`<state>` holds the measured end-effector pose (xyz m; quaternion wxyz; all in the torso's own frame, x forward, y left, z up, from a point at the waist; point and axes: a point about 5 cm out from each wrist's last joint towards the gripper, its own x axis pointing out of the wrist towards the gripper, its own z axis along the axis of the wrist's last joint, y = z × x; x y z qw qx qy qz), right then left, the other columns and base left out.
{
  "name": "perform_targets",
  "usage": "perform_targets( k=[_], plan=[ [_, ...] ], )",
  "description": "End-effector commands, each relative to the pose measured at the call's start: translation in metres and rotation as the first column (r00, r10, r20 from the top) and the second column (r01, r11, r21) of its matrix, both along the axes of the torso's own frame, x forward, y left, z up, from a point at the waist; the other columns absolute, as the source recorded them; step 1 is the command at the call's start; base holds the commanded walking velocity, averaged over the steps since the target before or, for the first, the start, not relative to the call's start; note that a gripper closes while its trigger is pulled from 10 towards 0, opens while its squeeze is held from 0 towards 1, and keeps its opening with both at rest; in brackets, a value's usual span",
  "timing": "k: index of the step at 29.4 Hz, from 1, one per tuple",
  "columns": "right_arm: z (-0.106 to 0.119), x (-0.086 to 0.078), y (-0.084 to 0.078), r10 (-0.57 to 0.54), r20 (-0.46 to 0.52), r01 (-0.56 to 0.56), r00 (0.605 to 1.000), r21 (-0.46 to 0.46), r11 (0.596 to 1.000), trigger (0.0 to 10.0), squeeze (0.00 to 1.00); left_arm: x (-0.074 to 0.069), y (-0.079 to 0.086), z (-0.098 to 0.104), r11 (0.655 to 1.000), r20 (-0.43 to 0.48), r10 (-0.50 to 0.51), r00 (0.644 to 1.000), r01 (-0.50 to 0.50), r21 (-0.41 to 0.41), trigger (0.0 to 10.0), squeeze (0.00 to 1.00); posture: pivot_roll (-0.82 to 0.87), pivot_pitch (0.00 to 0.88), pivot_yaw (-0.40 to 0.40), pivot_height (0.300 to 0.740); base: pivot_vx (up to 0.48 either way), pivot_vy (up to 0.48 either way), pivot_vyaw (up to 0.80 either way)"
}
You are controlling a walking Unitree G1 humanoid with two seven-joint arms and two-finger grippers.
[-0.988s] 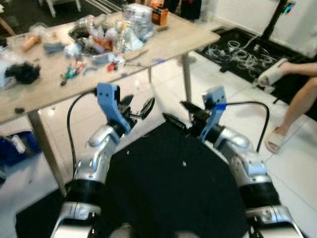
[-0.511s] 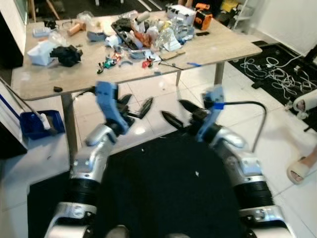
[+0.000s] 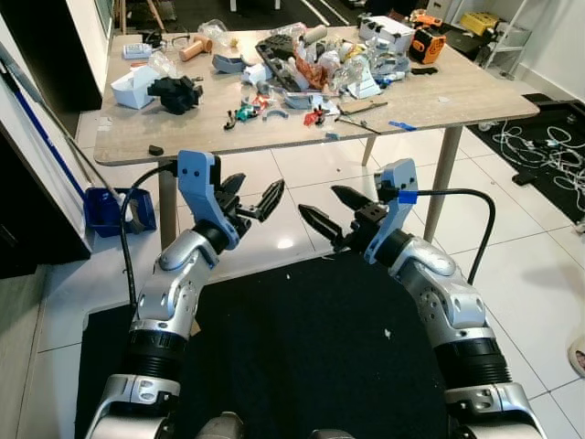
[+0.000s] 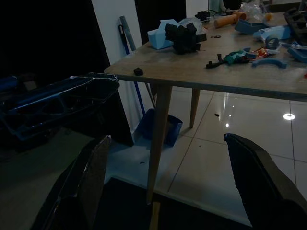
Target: Picking trash to rubbish bin
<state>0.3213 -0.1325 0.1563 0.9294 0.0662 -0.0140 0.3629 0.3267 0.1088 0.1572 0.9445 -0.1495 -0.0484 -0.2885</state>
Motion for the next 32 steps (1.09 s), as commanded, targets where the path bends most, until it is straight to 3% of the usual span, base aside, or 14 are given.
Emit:
perform_targets(
  k=[1,9,24,32],
  plan=[
    [0.0007,-0.0003,-0.002,-0.012,-0.006,0.012,1.0,0.014,1.0,10.0,0.0,-0.0013,-0.0039,-0.0006,1.0,0.008,-0.017,1.0,0.017,0.021,10.0,0.0,-0.07,0.0,-0.041,0.74,0.0,-0.296,0.0],
    [0.0009,-0.0012,-0.0013,-0.012,-0.007,0.012,1.0,0.011,1.0,10.0,0.0,-0.0014,-0.0048,-0.0024,1.0,0.0,-0.018,1.0,0.018,0.015,10.0,0.0,-0.07,0.0,-0.043,0.74,0.0,-0.422,0.0],
    [0.0007,-0.0016,-0.002,-0.013,-0.016,0.013,1.0,0.01,1.0,10.0,0.0,-0.0015,-0.0052,-0.0036,1.0,-0.003,-0.019,1.0,0.019,0.009,10.0,0.0,-0.07,0.0,-0.044,0.74,0.0,0.0,0.0],
    [0.0008,-0.0012,-0.0029,-0.014,-0.019,0.015,1.0,0.011,1.0,10.0,0.0,-0.0016,-0.0059,-0.0037,1.0,-0.002,-0.024,1.0,0.024,0.009,10.0,0.0,-0.07,0.0,-0.046,0.74,0.325,0.0,0.0]
  ],
)
